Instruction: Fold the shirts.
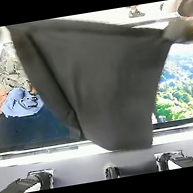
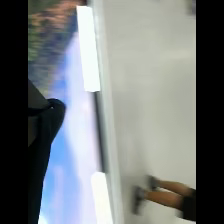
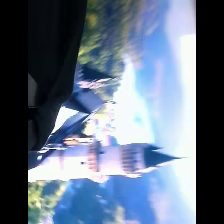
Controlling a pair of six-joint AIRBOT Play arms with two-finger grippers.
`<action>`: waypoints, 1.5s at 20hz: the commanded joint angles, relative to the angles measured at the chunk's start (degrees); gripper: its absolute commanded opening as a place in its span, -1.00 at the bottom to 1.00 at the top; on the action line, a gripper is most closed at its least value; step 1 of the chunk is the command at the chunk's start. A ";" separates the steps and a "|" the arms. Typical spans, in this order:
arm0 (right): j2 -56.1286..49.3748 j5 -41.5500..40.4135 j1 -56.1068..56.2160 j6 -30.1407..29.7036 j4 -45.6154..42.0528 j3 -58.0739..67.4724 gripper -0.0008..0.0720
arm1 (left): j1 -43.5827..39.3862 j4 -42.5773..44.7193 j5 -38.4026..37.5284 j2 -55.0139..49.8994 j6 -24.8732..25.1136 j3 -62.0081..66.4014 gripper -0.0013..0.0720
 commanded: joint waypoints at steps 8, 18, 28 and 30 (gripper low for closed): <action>-33.03 1.18 0.00 6.75 15.47 -1.07 -0.85 | 0.52 -12.46 -14.21 -27.93 -0.02 -4.33 -0.88; -23.91 26.93 -14.38 -4.42 10.99 -7.37 0.84 | 9.35 -26.84 -43.32 -22.88 7.41 -10.73 0.78; -10.03 8.35 -14.38 -7.52 14.19 -45.68 0.87 | 9.42 -39.04 -21.44 -16.52 13.42 -44.70 0.66; -10.08 5.57 -13.99 -8.28 17.25 -48.00 0.87 | 8.98 -40.83 -19.80 -17.16 13.40 -44.65 0.46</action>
